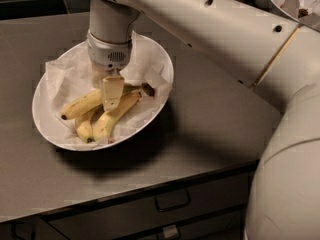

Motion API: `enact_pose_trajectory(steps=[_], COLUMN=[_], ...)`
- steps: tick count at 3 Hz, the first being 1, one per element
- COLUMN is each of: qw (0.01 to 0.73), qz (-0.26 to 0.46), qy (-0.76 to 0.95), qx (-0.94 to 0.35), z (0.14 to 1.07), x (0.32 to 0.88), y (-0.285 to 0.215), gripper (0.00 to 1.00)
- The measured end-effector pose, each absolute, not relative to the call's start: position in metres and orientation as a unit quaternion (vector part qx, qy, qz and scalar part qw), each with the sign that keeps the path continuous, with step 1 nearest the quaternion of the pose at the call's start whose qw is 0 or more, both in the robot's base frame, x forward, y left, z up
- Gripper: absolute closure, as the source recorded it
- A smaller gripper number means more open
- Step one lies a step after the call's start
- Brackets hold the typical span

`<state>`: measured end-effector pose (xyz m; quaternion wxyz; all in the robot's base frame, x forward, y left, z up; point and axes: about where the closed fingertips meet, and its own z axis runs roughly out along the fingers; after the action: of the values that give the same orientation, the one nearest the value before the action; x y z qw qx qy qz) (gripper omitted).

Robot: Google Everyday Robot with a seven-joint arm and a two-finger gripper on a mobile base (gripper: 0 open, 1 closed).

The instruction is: Pick banana from white bowl

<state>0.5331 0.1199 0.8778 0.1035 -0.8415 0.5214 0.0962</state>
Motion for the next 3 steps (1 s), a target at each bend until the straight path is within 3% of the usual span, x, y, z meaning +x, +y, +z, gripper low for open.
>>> enact_pose_trajectory(steps=[1,2,3], qw=[0.102,0.102,0.102], qz=[0.099,0.099,0.099], qy=[0.521,0.521,0.521], qx=[-0.842,-0.841,-0.841], z=[0.8755,0.8753,0.8753], x=[0.5340,0.5345,0.5345], y=[0.1213,0.1213,0.1213], gripper=[0.50,0.50,0.69])
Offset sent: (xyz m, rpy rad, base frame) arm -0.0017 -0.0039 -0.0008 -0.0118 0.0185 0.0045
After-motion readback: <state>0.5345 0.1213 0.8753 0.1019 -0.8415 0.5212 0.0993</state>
